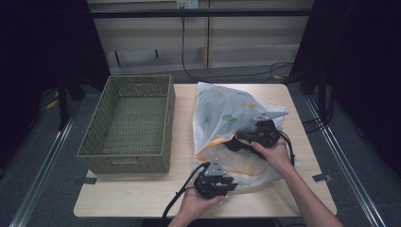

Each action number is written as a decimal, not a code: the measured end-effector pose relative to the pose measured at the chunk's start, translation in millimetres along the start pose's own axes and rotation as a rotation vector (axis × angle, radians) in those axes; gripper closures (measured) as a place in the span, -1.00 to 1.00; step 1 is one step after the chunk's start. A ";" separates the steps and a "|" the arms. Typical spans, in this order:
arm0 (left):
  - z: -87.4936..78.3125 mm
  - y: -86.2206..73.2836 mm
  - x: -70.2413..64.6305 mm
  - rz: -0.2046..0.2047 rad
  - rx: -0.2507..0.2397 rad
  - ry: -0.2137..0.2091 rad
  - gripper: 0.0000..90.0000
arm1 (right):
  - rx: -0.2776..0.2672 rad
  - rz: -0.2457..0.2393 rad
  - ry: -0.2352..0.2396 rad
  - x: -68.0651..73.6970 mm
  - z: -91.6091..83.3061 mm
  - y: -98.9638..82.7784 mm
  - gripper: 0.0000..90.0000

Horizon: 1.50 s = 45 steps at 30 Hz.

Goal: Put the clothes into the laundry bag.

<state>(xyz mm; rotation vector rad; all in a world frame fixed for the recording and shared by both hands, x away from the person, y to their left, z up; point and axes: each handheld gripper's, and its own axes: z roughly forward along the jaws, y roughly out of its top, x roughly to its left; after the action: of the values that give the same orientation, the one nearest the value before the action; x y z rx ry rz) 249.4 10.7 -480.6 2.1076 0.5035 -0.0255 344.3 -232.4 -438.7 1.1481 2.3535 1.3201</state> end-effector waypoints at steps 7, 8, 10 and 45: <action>-36.0 10.6 13.1 -0.007 -0.084 0.060 0.43 | -0.016 -0.046 0.065 21.2 -34.2 -17.4 1.00; -44.0 12.4 16.6 0.004 -0.096 0.108 0.44 | -0.013 -0.052 0.072 23.3 -37.0 -19.5 1.00; -52.8 13.4 22.2 0.011 -0.107 0.118 0.51 | 0.015 -0.083 0.055 28.0 -44.2 -28.1 1.00; -11.3 -19.8 71.8 -0.031 0.085 0.316 0.54 | 0.243 0.110 -0.353 -48.7 -75.6 -112.3 0.19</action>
<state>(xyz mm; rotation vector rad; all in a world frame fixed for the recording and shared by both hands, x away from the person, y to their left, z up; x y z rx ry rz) 306.0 54.0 -505.2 2.1976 0.7336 0.2771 278.9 -348.4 -493.3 1.4613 2.2534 0.7911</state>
